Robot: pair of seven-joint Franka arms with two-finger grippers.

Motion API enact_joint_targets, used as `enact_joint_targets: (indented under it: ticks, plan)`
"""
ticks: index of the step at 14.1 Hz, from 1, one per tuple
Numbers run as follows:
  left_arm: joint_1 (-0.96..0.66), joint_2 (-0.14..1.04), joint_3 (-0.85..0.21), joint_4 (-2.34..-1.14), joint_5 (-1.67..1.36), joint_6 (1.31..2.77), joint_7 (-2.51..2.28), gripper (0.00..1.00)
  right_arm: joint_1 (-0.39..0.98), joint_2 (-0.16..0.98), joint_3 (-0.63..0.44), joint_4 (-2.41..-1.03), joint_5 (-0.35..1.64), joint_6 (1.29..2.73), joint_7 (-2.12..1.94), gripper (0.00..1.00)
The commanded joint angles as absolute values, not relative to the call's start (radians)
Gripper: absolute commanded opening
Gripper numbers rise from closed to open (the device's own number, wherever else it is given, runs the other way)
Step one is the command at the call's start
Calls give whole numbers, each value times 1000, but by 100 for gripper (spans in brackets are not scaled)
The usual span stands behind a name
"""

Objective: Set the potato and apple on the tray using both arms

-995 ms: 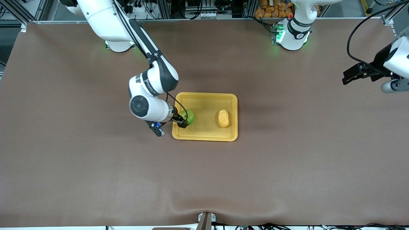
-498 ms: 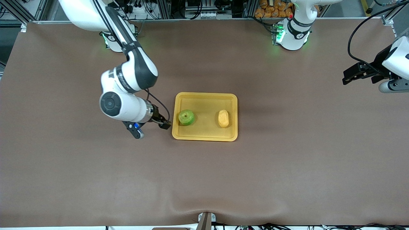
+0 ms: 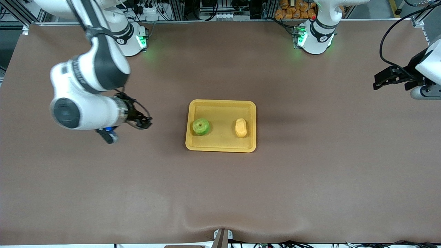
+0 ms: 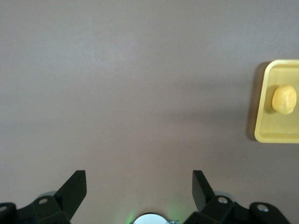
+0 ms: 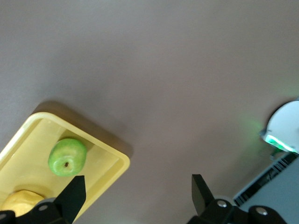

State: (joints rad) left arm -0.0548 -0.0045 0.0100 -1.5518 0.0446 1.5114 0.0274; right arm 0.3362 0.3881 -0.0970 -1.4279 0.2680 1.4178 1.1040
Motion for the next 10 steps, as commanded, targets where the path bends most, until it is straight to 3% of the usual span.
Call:
enact_joint_targets:
  ticks: [1,10]
  plan:
    - [-77,-48,55,-1569,40,1491,87,100,288,371,-92,-1362,232,1312,999,100]
    - [-57,-41,22,-1618,34,1545,75,100,183,230,-103,-1328,71,1218,522,100]
